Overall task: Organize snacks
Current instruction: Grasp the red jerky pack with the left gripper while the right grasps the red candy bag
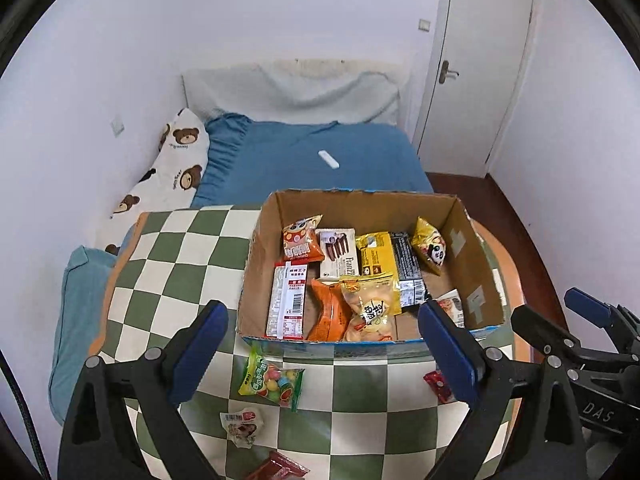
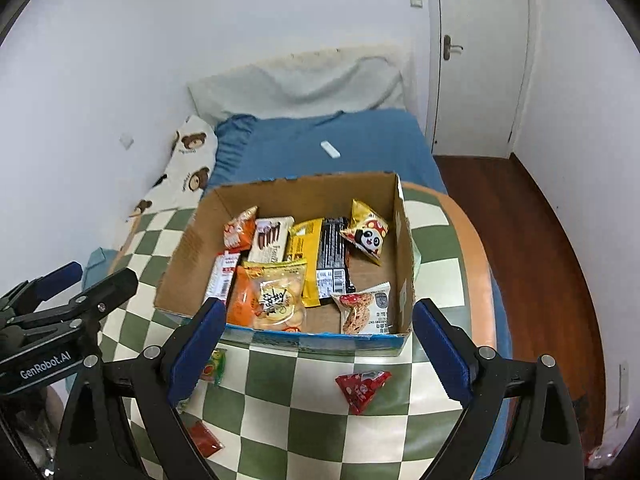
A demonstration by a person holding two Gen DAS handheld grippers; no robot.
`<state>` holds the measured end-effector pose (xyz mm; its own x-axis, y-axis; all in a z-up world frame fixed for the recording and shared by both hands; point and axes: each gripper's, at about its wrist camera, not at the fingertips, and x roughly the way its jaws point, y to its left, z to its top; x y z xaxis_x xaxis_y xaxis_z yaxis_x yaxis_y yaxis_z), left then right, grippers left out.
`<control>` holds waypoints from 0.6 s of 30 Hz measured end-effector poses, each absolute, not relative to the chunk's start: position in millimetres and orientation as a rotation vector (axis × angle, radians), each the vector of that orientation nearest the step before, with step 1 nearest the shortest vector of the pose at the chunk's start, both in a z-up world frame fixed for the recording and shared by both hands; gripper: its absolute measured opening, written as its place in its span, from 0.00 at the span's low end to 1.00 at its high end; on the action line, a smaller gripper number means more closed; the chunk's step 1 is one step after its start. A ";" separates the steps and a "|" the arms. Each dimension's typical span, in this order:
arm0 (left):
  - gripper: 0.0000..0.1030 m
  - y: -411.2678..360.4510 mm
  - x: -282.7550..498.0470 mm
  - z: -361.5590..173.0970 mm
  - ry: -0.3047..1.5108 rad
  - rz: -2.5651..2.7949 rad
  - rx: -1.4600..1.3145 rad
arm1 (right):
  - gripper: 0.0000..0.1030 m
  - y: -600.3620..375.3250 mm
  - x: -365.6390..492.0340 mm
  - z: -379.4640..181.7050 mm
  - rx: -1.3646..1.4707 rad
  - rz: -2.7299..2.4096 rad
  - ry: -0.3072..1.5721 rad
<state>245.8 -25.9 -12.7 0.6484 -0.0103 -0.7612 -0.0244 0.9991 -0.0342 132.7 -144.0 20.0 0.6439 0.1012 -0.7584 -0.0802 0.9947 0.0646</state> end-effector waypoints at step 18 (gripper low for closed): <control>0.94 32.1 210.9 -148.3 1.218 0.176 -0.319 | 0.62 -227.0 148.3 -122.2 0.331 0.043 1.175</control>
<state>210.9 32.1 -148.3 0.3399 -0.0375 -0.9397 -0.3016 0.9421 -0.1467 148.3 -227.0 -122.2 0.3908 0.2045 -0.8975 0.1382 0.9509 0.2768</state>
